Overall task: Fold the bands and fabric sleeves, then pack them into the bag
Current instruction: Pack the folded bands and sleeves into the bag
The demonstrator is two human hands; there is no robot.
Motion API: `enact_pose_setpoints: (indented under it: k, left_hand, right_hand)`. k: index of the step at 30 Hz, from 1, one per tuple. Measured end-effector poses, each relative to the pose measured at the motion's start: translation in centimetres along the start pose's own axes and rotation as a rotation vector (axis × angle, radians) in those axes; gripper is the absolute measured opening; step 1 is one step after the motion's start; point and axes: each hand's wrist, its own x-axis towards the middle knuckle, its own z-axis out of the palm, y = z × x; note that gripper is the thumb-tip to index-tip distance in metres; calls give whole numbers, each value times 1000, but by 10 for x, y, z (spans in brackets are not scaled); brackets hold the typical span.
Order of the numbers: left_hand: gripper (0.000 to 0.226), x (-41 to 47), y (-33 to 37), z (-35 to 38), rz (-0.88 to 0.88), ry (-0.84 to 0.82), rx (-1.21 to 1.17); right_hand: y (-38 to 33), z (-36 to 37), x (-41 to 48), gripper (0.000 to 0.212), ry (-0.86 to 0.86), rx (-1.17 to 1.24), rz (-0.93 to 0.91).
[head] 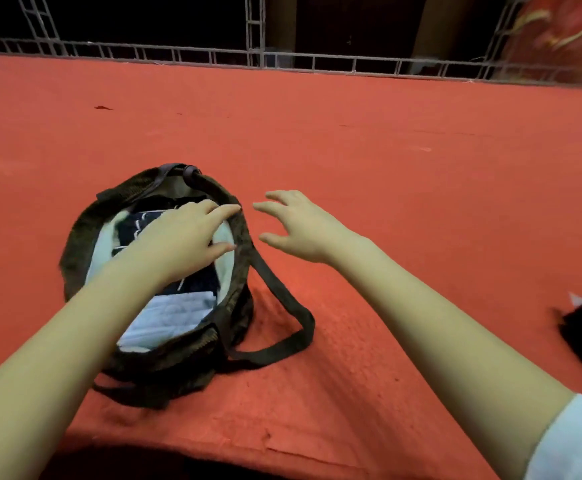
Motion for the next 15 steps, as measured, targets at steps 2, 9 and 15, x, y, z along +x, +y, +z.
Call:
enact_pose_setpoints:
  k: [2, 9, 15]
  left_hand:
    - [60, 14, 33, -1, 38, 19, -1]
    - [47, 58, 164, 5, 179, 44, -43]
    - [44, 80, 286, 17, 347, 76, -95]
  right_hand:
    - [21, -9, -26, 55, 22, -28, 69]
    - [102, -31, -148, 50, 47, -118, 328]
    - [171, -54, -269, 49, 65, -157, 553]
